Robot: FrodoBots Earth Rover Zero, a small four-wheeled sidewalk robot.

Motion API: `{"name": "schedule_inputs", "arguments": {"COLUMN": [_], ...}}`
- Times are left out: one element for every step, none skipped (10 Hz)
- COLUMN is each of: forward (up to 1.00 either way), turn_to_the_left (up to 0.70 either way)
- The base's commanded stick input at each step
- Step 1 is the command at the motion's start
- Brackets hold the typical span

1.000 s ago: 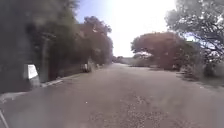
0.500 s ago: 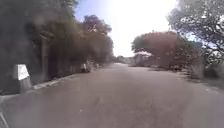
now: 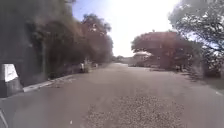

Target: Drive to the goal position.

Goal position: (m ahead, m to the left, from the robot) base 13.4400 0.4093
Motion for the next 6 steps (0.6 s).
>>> {"name": "schedule_inputs", "arguments": {"forward": [0.5,0.5,0.5,0.5,0.5,0.5], "turn_to_the_left": [0.0,0.0,0.0,0.0,0.0,0.0]}}
